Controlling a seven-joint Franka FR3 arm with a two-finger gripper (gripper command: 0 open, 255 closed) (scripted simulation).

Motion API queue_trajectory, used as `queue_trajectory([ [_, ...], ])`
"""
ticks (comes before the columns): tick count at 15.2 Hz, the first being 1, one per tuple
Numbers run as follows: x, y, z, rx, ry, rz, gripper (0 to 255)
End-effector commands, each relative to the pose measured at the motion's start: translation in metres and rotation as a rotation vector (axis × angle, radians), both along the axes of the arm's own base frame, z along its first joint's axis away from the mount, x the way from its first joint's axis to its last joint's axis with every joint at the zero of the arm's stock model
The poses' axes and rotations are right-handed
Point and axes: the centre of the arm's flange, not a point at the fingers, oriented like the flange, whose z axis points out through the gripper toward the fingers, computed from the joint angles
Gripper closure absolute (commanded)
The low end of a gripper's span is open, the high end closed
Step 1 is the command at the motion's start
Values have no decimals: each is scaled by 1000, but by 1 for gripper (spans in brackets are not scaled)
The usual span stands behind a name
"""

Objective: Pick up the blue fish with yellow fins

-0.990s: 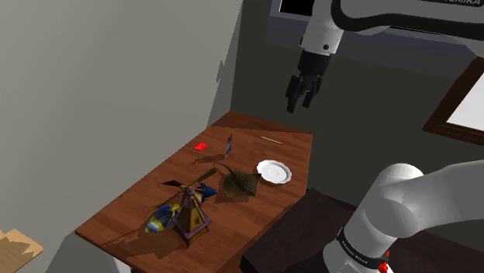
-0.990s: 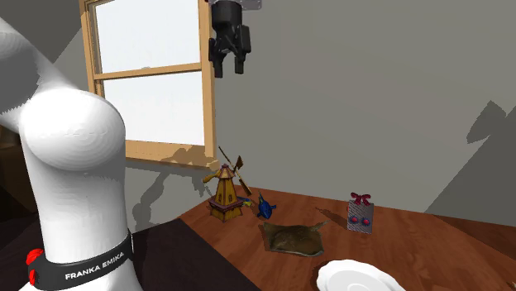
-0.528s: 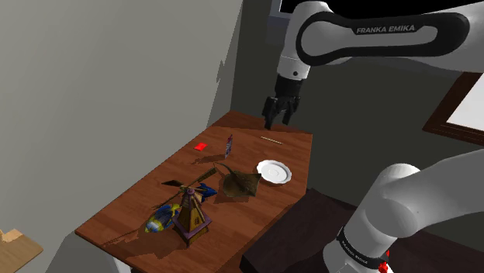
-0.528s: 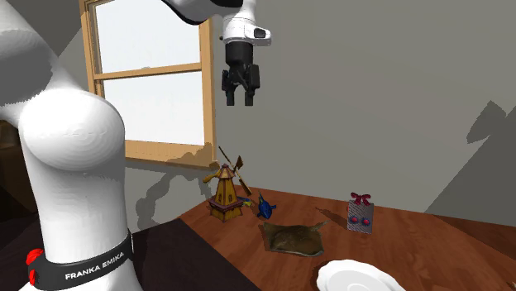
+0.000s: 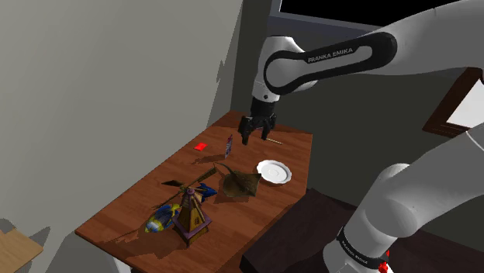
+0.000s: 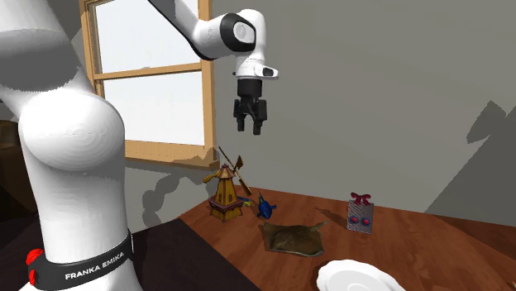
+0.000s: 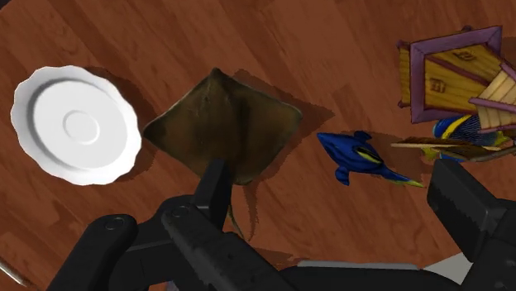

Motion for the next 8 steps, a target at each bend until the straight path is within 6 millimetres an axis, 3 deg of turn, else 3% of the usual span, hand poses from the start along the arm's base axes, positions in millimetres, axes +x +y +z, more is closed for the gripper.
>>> queue_trajectory([
  [1, 14, 3, -24, 6, 1, -17, 0],
  [8, 64, 18, -100, 26, 11, -74, 0],
])
